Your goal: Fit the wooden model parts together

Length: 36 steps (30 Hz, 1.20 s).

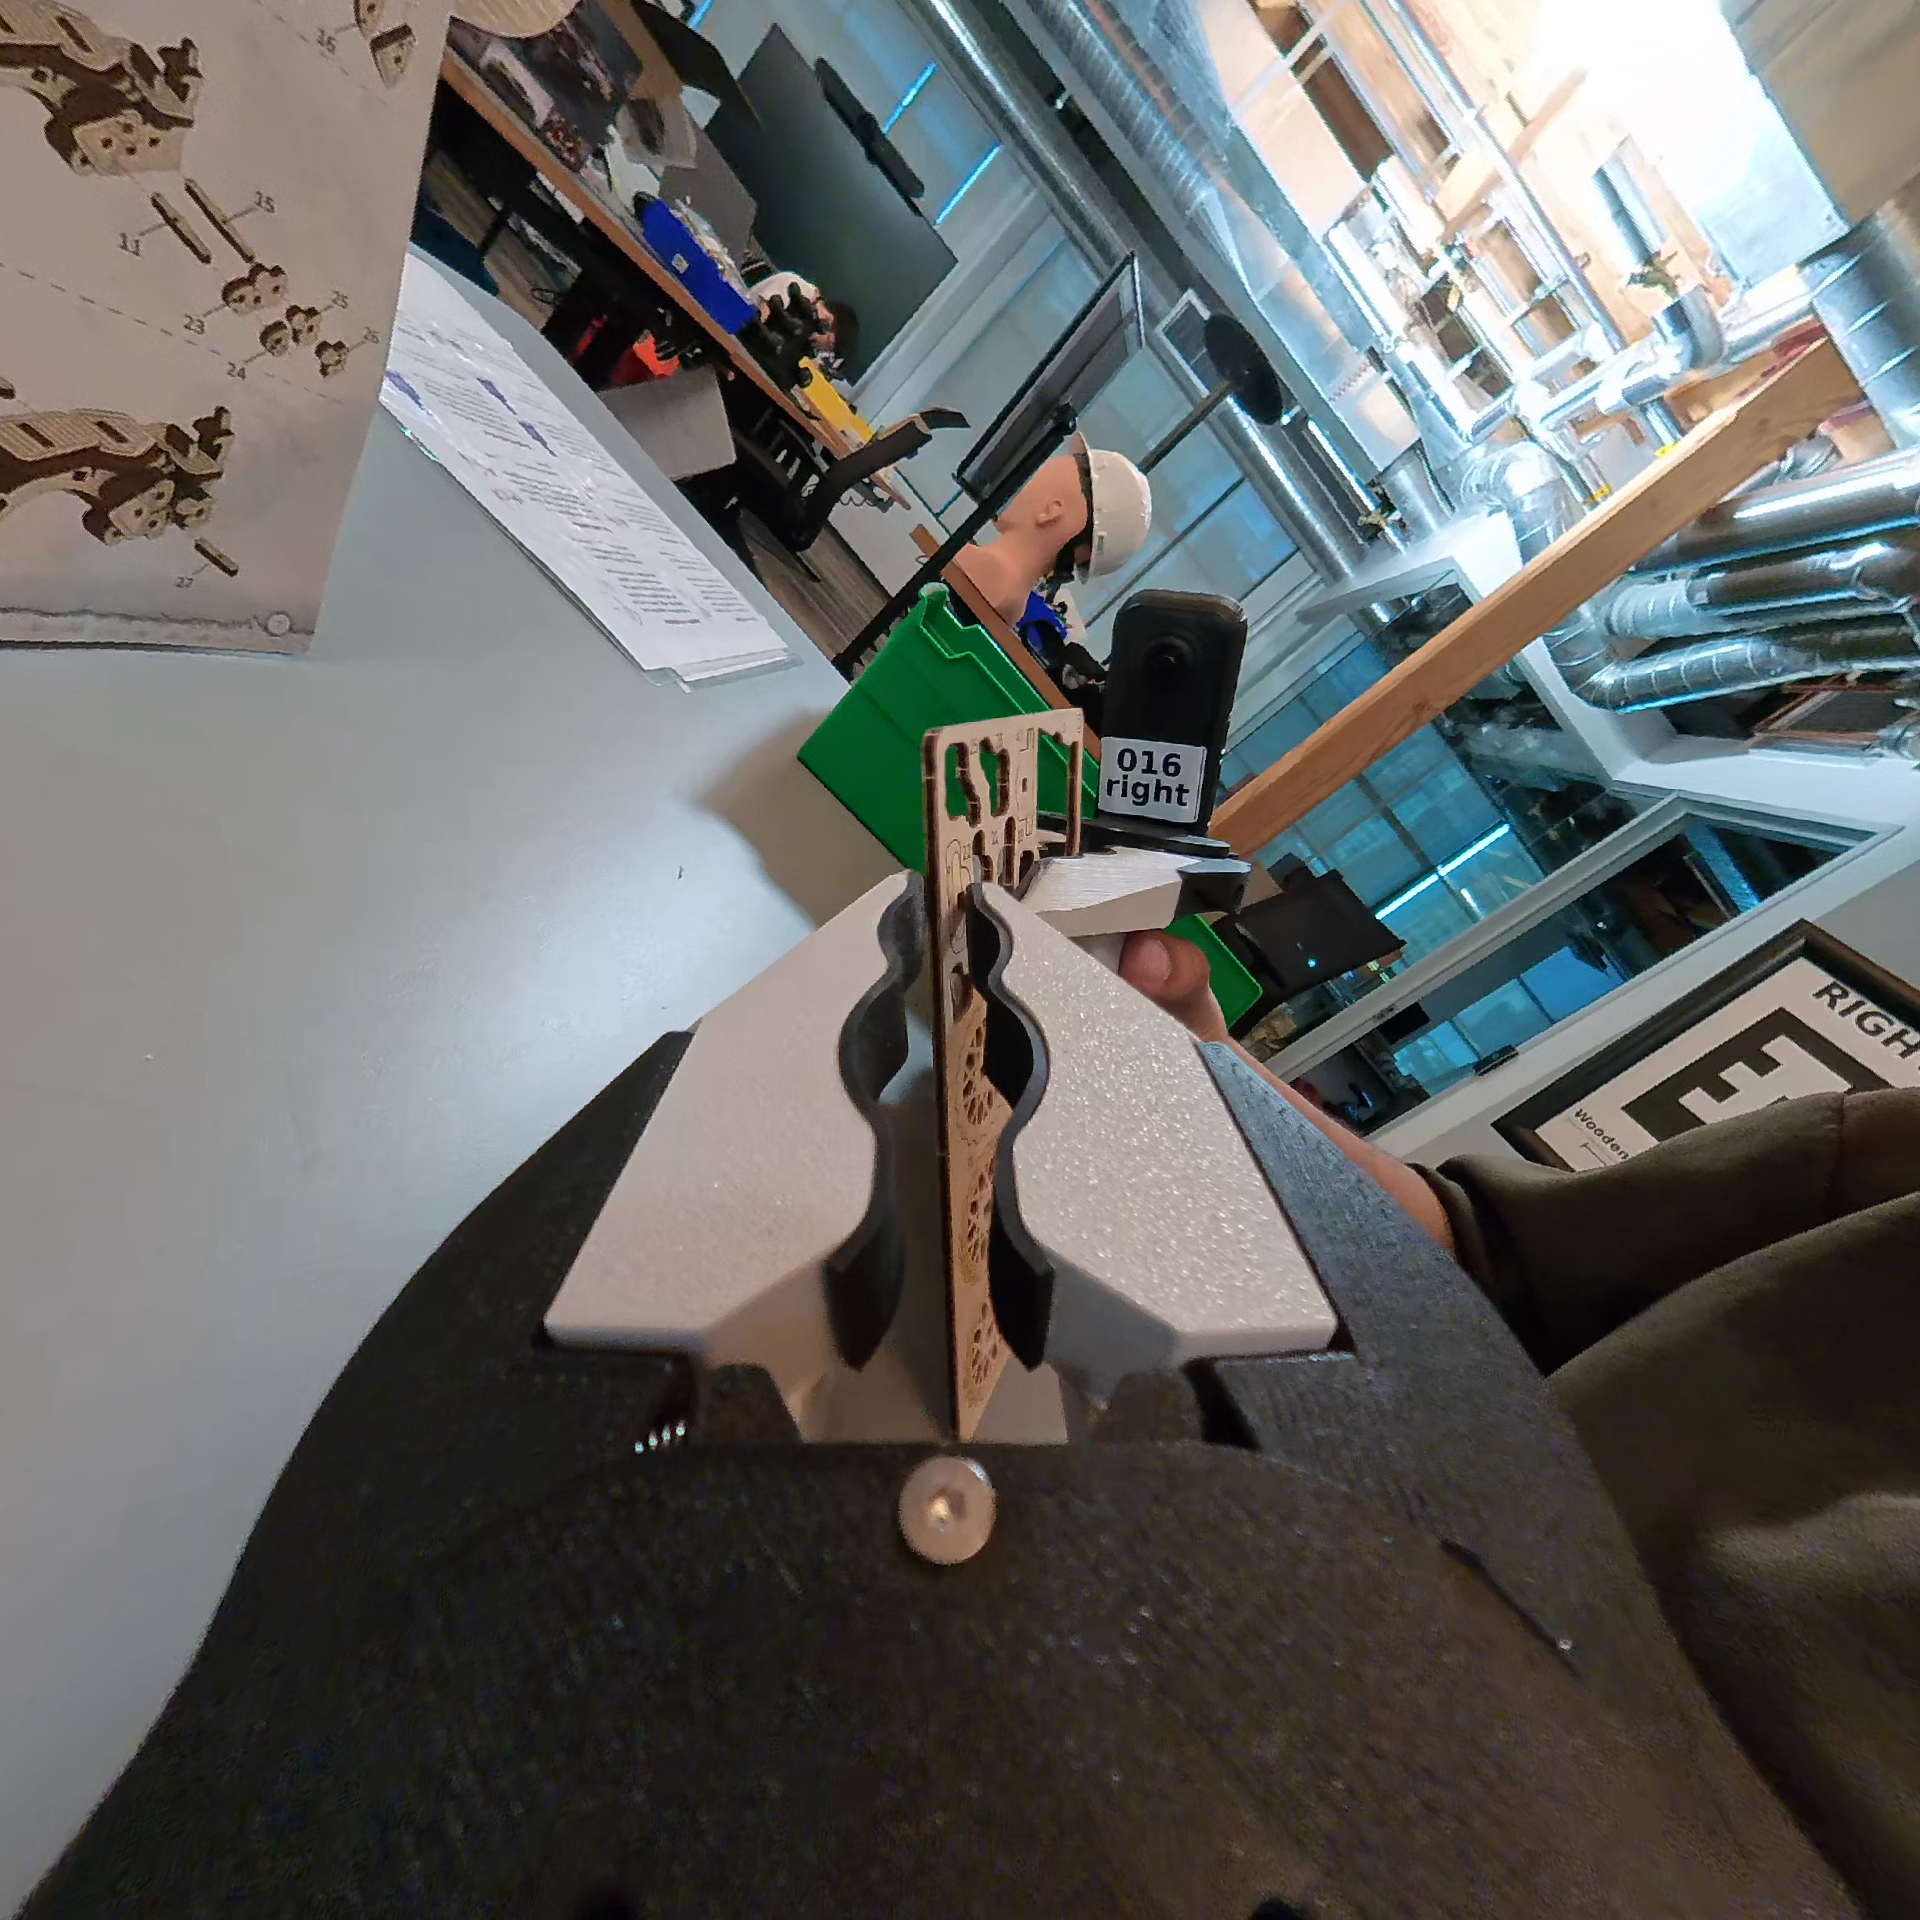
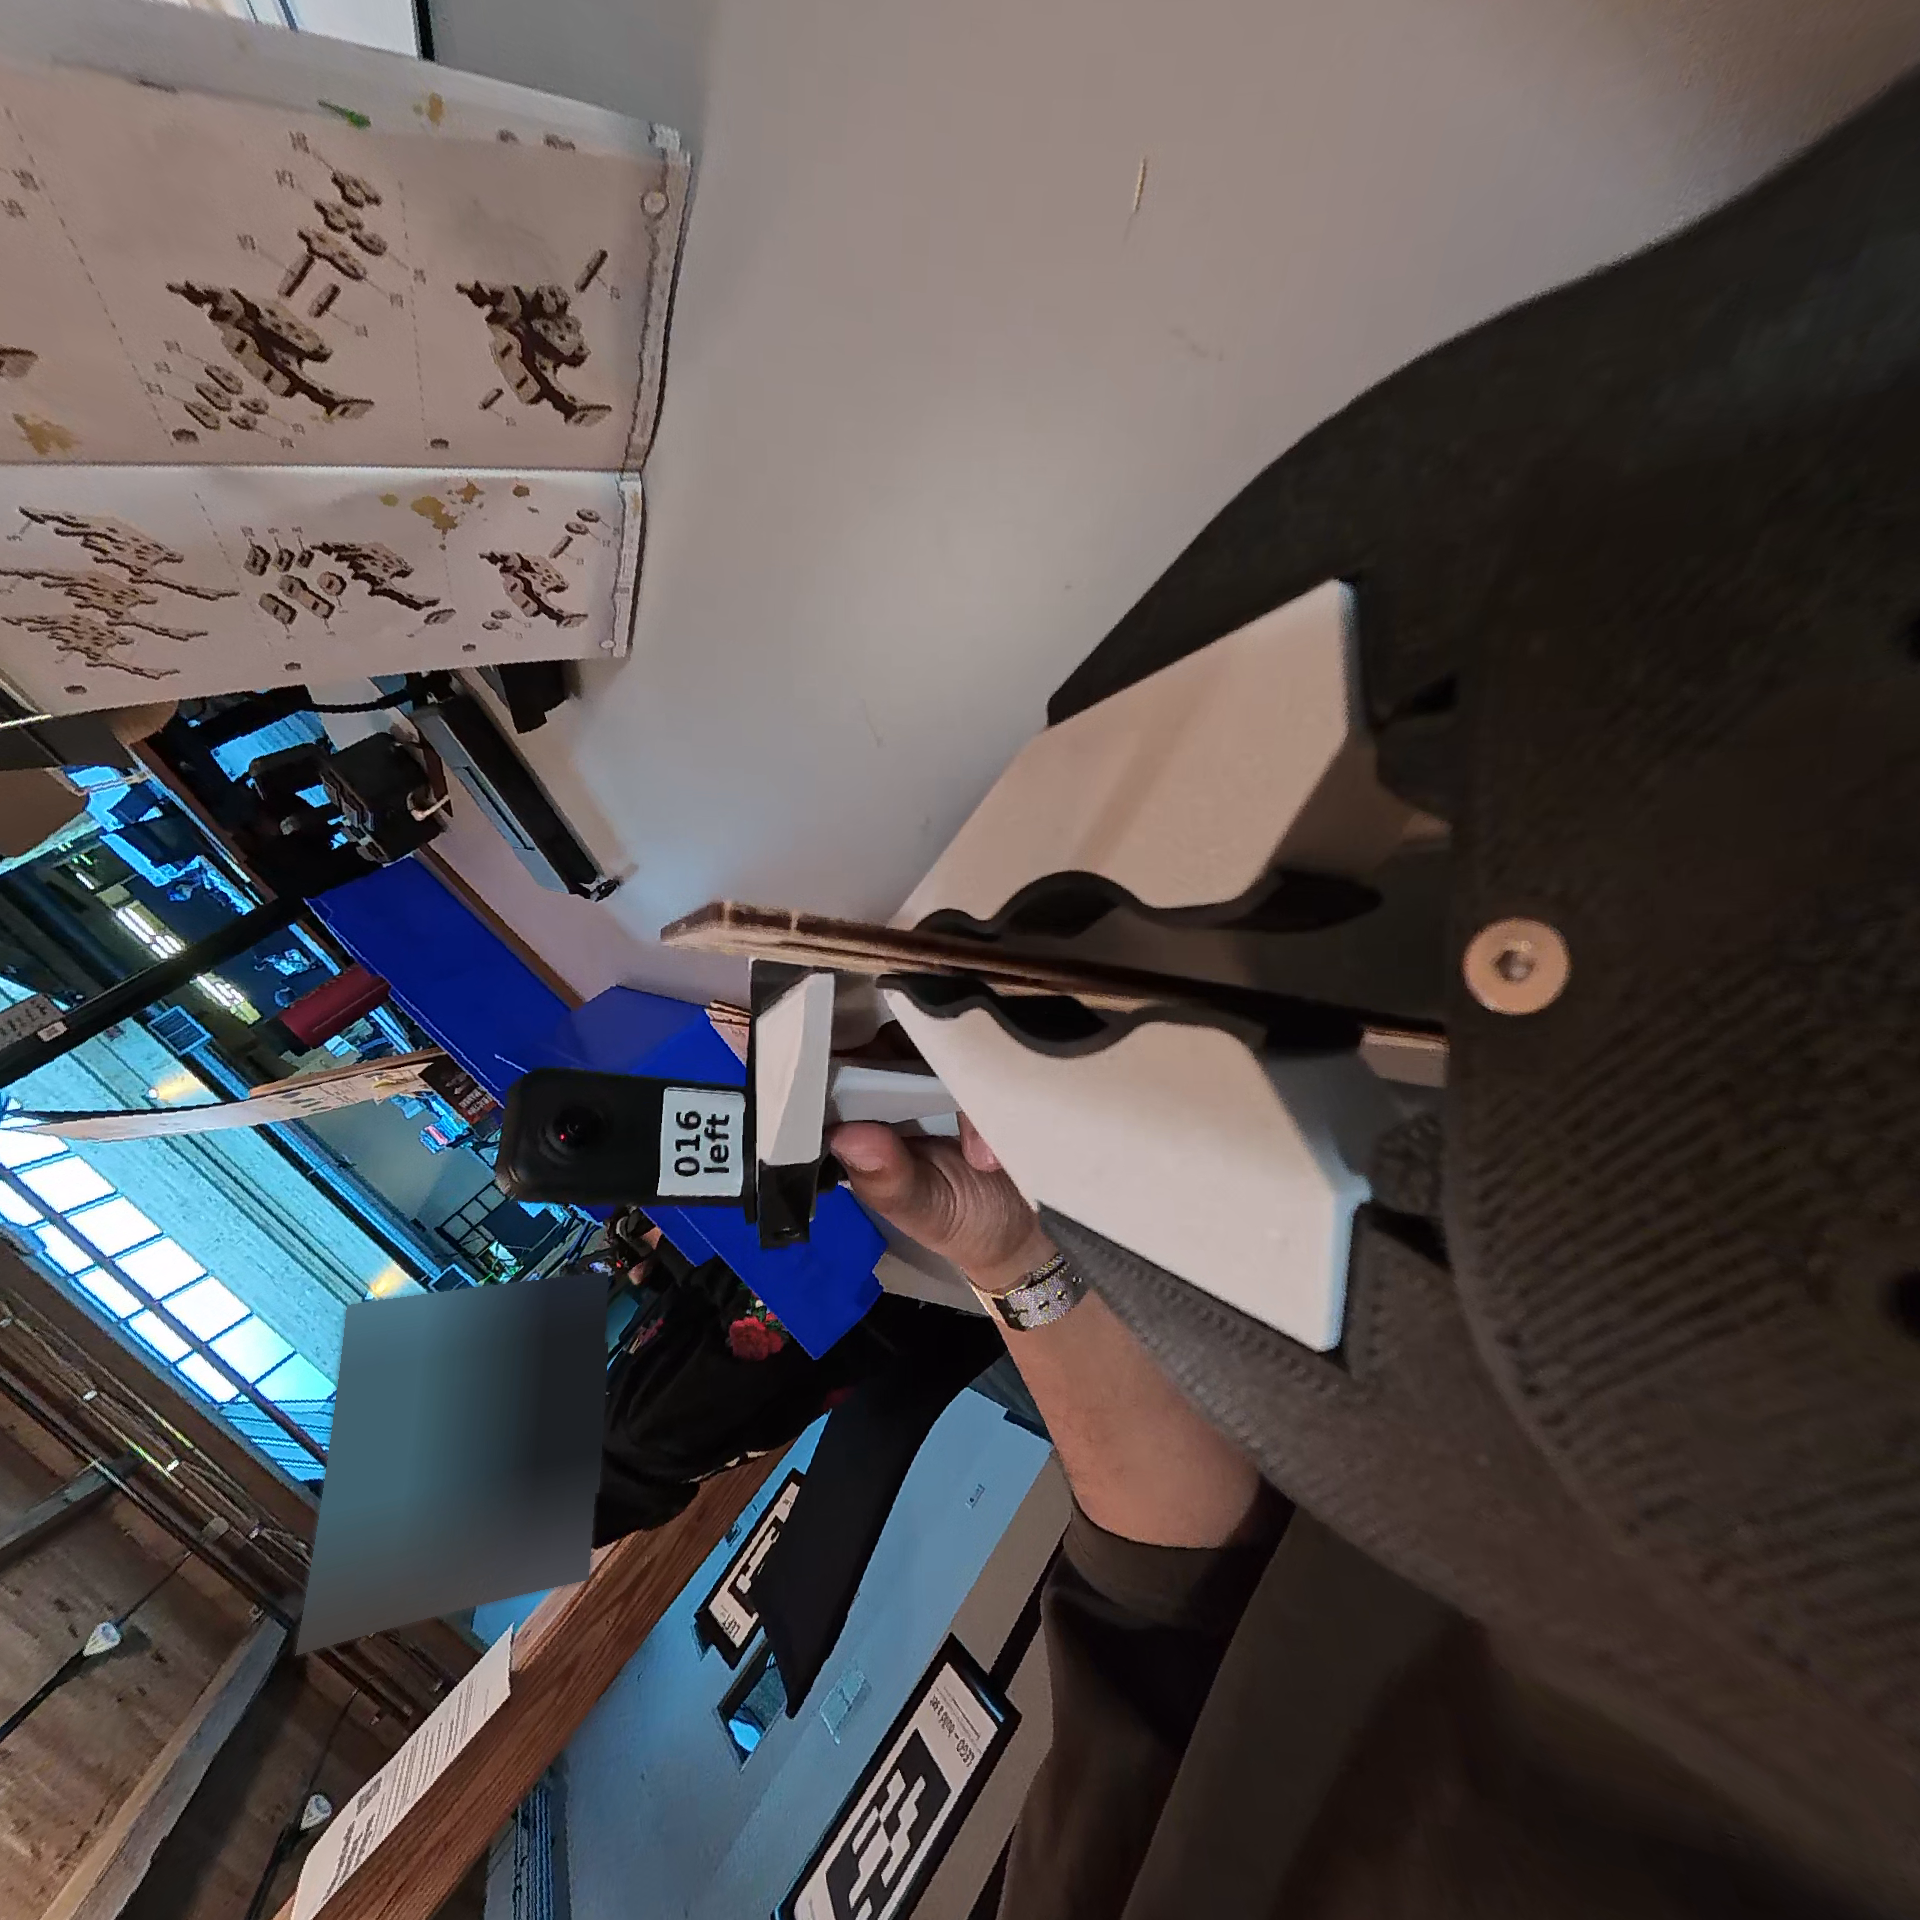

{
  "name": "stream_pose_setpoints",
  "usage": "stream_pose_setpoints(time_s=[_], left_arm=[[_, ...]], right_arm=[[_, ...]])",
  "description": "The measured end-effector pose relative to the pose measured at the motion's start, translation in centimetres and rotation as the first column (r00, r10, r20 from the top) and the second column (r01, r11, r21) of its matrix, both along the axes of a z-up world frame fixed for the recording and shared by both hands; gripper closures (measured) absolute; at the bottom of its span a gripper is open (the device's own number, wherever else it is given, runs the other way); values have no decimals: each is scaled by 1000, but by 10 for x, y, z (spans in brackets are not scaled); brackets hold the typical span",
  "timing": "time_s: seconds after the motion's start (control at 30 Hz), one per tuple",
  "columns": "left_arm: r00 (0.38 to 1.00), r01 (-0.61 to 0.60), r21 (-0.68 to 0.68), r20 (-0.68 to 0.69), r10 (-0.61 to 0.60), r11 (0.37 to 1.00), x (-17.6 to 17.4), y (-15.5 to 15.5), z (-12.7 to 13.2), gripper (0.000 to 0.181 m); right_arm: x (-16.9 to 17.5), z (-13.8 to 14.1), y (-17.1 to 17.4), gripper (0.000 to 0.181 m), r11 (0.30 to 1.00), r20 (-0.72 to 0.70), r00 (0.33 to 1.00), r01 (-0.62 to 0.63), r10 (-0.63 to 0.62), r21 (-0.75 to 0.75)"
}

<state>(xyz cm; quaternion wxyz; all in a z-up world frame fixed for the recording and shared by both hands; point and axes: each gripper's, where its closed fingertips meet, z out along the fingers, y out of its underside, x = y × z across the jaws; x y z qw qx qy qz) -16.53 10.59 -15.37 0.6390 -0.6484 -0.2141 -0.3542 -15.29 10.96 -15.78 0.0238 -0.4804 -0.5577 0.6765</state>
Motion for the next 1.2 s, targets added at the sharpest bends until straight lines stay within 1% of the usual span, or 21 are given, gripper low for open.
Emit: stream_pose_setpoints(time_s=[0.1,0.17,0.43,0.8,0.97,1.2], left_arm=[[1000,3,5,12,-3,1000,0,0,0,172],[1000,1,-1,13,-1,1000,0,0,-1,177],[1000,-8,4,-1,8,1000,-1,-1,0,177],[987,-94,-24,-136,90,995,-2,-3,0,177],[983,-119,-38,-144,112,992,-3,-2,-2,177],[980,-142,-59,-150,132,988,-4,-2,-4,176]], right_arm=[[0,0,0,180,1000,2,1000,-2,2,-7],[0,-1,0,180,1000,4,1000,-1,1,-1],[0,-1,-1,180,1000,0,1000,-2,2,5],[0,-1,-3,179,998,-28,1000,7,-5,55],[-1,-1,-3,179,996,-40,999,14,-11,85],[-2,-4,-2,179,996,-34,999,20,-17,90]])
